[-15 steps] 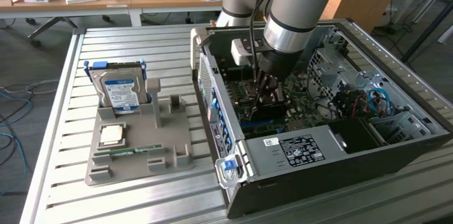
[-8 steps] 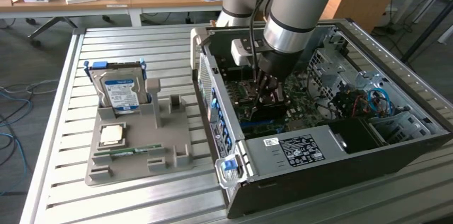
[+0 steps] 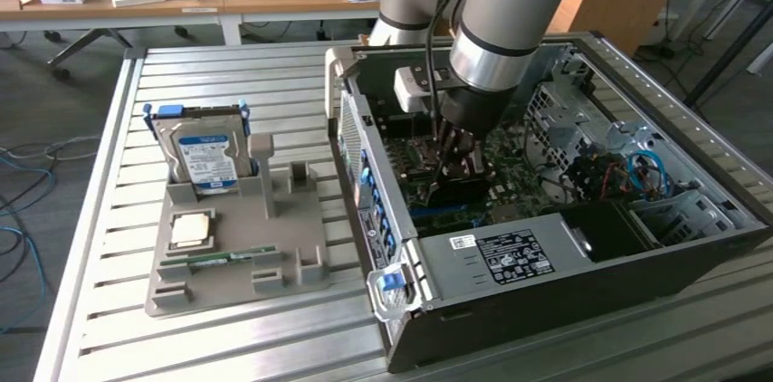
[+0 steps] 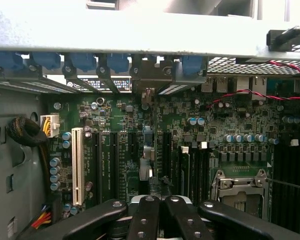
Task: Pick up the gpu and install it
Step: 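Press down on the gpu until it lock into place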
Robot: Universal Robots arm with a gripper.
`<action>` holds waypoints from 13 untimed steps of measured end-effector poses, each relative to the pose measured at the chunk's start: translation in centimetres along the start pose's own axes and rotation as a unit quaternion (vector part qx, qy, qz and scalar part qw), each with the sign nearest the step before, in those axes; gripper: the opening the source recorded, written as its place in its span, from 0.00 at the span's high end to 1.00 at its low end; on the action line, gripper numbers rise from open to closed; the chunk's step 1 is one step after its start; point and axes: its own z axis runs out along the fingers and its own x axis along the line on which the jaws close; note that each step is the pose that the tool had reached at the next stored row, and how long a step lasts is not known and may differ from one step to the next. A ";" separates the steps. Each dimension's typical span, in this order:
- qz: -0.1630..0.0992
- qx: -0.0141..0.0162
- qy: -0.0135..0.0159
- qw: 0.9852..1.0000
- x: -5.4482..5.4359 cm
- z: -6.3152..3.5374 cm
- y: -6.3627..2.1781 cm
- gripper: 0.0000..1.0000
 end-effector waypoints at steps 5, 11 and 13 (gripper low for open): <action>0.000 0.000 0.000 1.000 0.0 0.09 0.02 0.89; 0.000 0.000 0.000 1.000 0.0 0.21 0.14 0.89; 0.000 0.000 0.000 1.000 0.0 0.22 0.15 0.89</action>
